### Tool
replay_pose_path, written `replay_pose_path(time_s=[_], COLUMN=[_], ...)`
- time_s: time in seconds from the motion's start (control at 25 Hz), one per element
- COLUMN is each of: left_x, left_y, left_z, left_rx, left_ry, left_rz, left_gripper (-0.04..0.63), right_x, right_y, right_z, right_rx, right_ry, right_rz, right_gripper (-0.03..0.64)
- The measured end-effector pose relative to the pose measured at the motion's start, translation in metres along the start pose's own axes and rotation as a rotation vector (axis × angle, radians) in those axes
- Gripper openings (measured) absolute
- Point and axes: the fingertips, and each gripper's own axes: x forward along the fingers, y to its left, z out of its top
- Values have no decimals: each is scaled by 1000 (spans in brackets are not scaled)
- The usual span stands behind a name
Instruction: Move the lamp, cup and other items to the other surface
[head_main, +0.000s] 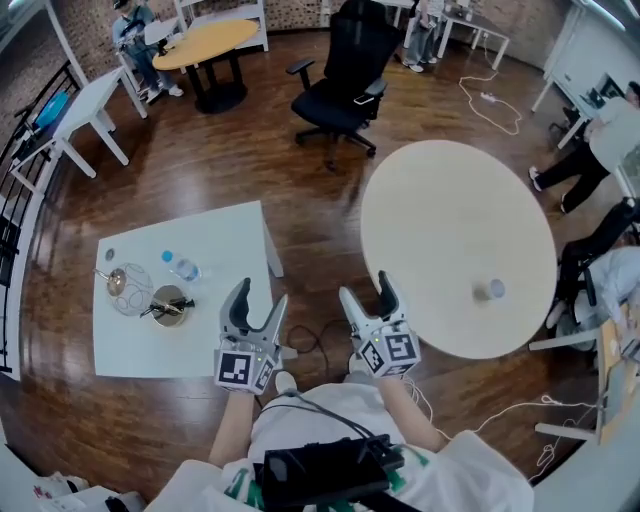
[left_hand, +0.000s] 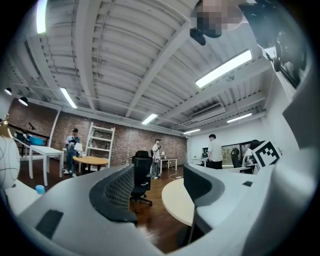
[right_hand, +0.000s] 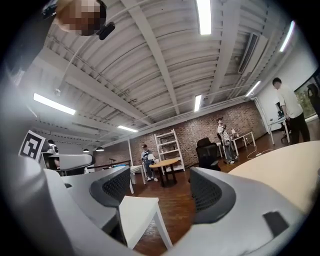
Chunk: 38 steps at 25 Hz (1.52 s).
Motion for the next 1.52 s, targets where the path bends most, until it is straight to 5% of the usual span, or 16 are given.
replay_pose_path(time_s=[0.2,0.52,0.84,1.08,1.24,1.52], left_x=[36,104,147,165,176,198], left_y=[-55,-167,-305,-400,-450,-475], left_z=[0,-11,-41,-72,-90,-118], left_rx=[-6,-60,-87,-70,-67,-54], left_ry=[-1,-3,33,74,104,177], left_rz=[-144,-424,-713,-894,-955,-949], left_gripper=[308,308,308,308,311,311], right_x=[-30,-116,-231,-294,-318,-291], right_y=[-29,-136,-228,-281,-331,-434], right_z=[23,34,13,-26,-57,-116], right_rx=[-38,-33,-24,-1,24,57], right_ry=[-42,-66,-34,53,93,226], right_rz=[-54,-304,-583,-713,-736,-706], right_gripper=[403,402,402,403,490,491])
